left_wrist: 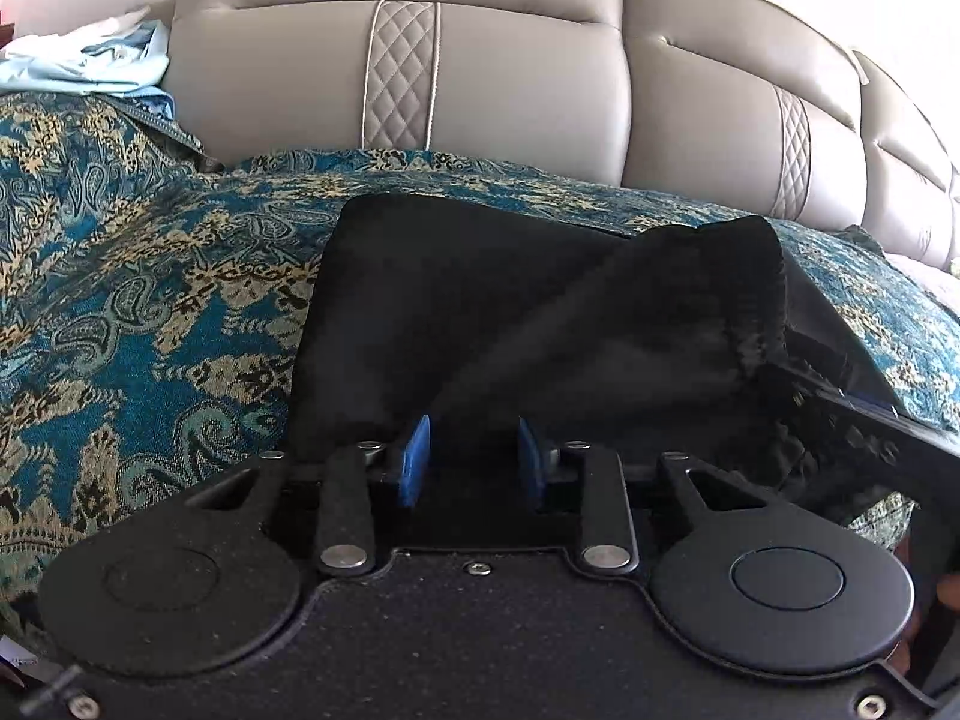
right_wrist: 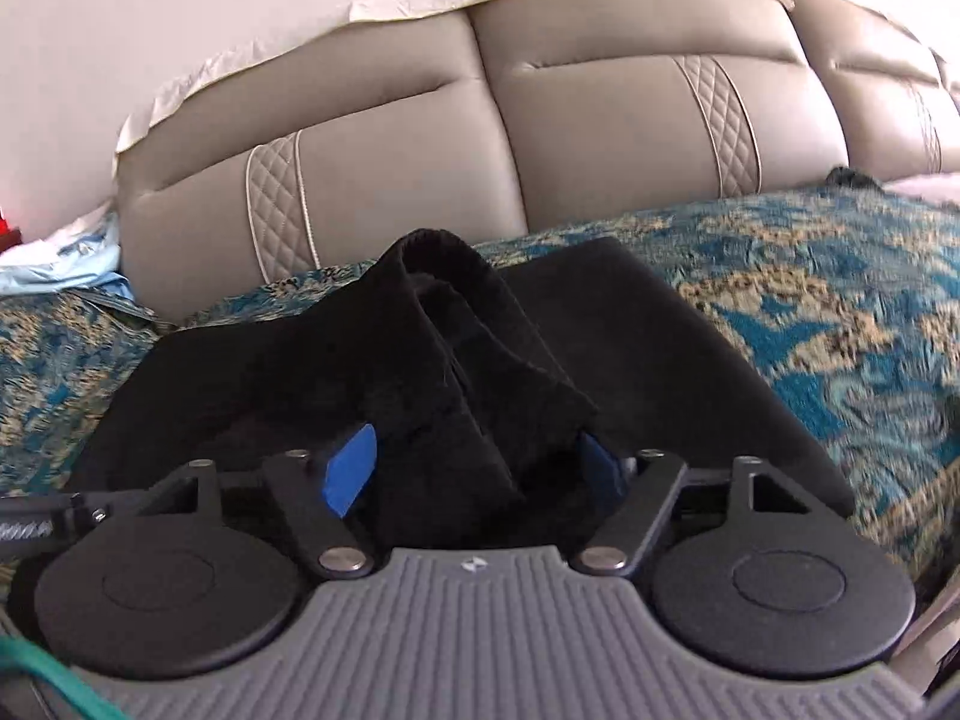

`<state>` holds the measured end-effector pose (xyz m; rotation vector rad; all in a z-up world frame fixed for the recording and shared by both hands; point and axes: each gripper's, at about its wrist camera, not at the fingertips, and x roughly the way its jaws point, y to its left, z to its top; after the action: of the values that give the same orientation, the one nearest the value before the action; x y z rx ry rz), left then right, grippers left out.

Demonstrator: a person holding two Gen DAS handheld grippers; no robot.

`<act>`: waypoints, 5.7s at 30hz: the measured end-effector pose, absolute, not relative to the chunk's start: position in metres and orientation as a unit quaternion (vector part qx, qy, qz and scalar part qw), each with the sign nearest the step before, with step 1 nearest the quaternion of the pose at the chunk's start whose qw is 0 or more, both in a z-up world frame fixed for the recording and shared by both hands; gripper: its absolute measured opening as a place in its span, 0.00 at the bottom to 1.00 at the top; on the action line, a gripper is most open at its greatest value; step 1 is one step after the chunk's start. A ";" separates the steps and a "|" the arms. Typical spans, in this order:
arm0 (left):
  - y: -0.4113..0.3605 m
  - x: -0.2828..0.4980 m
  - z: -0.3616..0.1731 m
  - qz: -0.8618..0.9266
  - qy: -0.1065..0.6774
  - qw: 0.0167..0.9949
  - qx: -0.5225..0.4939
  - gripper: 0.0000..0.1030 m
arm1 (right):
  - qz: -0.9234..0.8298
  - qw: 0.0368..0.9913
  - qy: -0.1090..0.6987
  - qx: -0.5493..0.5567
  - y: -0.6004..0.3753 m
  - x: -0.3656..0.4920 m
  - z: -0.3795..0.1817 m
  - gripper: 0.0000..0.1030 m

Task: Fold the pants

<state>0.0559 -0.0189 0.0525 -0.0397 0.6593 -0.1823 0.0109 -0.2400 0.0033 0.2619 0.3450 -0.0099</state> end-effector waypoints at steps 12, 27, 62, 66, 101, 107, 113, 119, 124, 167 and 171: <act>-0.035 0.057 0.061 -0.113 0.320 0.940 -0.004 0.11 | -0.075 0.989 0.092 0.086 -0.239 -0.010 0.011 0.23; -0.046 0.097 0.075 -0.124 0.289 0.949 0.008 0.13 | -0.171 0.964 0.134 0.153 -0.299 -0.010 0.008 0.77; -0.069 0.183 0.048 -0.103 0.270 0.956 0.060 0.18 | -0.007 0.971 0.224 0.089 -0.329 0.080 0.020 0.74; -0.068 0.163 0.052 -0.115 0.285 0.950 0.057 0.30 | -0.006 0.971 0.223 0.085 -0.329 0.078 0.018 0.76; -0.001 0.074 0.079 -0.093 0.327 0.940 -0.037 0.53 | 0.110 0.951 0.286 0.046 -0.353 0.116 0.031 0.98; -0.005 0.130 0.075 -0.116 0.347 0.929 -0.054 0.53 | 0.119 0.949 0.284 0.065 -0.358 0.124 0.030 0.99; -0.003 0.175 0.061 -0.124 0.368 0.918 -0.086 0.54 | 0.143 0.947 0.282 0.058 -0.360 0.129 0.029 0.98; -0.007 0.198 0.057 -0.144 0.365 0.914 -0.103 0.57 | 0.154 0.947 0.276 0.056 -0.359 0.130 0.028 0.95; -0.003 0.207 0.052 -0.164 0.358 0.913 -0.110 0.60 | 0.168 0.946 0.271 0.060 -0.359 0.131 0.028 0.85; -0.030 0.358 0.080 -0.019 0.280 0.959 -0.039 0.14 | 0.152 0.956 0.216 0.125 -0.299 0.253 0.073 0.29; -0.030 0.367 0.060 -0.006 0.296 0.955 -0.026 0.15 | 0.152 0.956 0.225 0.107 -0.294 0.262 0.069 0.30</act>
<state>0.3675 -0.0302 0.0596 -0.0521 0.6013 -0.0120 0.2618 -0.2936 0.0685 0.2171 0.4573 0.3088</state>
